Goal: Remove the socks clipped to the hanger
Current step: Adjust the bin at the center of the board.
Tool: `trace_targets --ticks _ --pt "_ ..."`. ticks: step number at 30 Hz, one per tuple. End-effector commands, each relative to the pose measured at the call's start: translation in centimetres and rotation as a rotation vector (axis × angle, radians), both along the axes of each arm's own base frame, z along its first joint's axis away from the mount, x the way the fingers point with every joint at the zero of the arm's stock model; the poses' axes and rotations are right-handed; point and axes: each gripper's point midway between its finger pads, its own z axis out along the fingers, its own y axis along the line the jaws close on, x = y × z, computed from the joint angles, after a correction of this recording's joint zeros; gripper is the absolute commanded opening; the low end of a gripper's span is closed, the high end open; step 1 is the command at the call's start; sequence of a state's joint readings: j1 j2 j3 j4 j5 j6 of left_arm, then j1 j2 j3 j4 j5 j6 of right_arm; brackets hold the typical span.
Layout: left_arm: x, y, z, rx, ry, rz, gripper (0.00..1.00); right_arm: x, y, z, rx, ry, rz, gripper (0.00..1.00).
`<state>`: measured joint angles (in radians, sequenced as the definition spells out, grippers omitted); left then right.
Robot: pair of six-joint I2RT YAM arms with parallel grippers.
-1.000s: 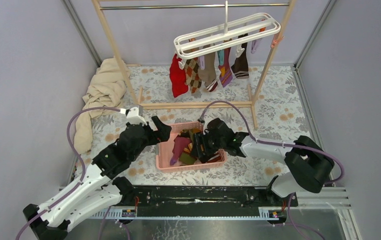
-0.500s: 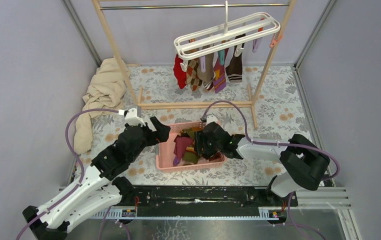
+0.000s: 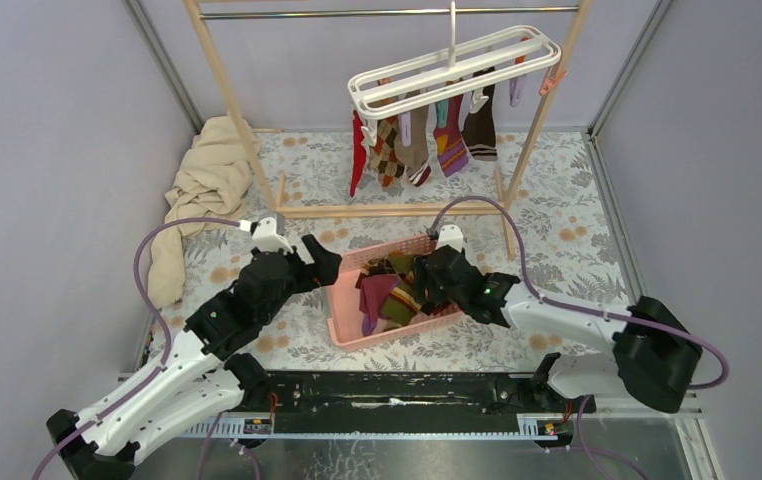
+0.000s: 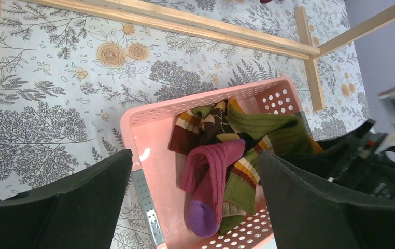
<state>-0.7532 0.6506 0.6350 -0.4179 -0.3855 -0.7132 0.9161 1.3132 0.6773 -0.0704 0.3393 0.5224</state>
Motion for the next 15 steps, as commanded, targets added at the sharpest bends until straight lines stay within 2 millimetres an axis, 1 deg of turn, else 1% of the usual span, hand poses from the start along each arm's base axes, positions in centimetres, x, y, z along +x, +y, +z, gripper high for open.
trace_targets --ticks 1,3,6,11,13,15 --pt "0.6 -0.1 0.4 -0.014 -0.036 0.023 0.98 -0.1 1.2 4.2 0.114 -0.077 0.062 0.72" --pt "0.7 0.0 -0.1 -0.003 -0.027 0.029 0.99 -0.4 1.9 5.6 0.147 -0.089 0.110 0.72" --pt "0.8 0.0 -1.6 0.023 0.010 0.038 0.98 -0.9 3.0 7.5 0.196 -0.105 0.180 0.72" --pt "1.3 0.0 -5.0 0.075 0.069 0.063 0.98 -0.8 3.8 8.7 0.201 -0.100 0.204 0.72" --pt "1.6 0.0 -6.1 0.097 0.093 0.072 0.93 -0.6 3.8 9.1 0.201 -0.107 0.197 0.72" --pt "2.0 0.0 -7.2 0.121 0.119 0.078 0.83 -0.5 3.7 9.4 0.198 -0.112 0.195 0.72"
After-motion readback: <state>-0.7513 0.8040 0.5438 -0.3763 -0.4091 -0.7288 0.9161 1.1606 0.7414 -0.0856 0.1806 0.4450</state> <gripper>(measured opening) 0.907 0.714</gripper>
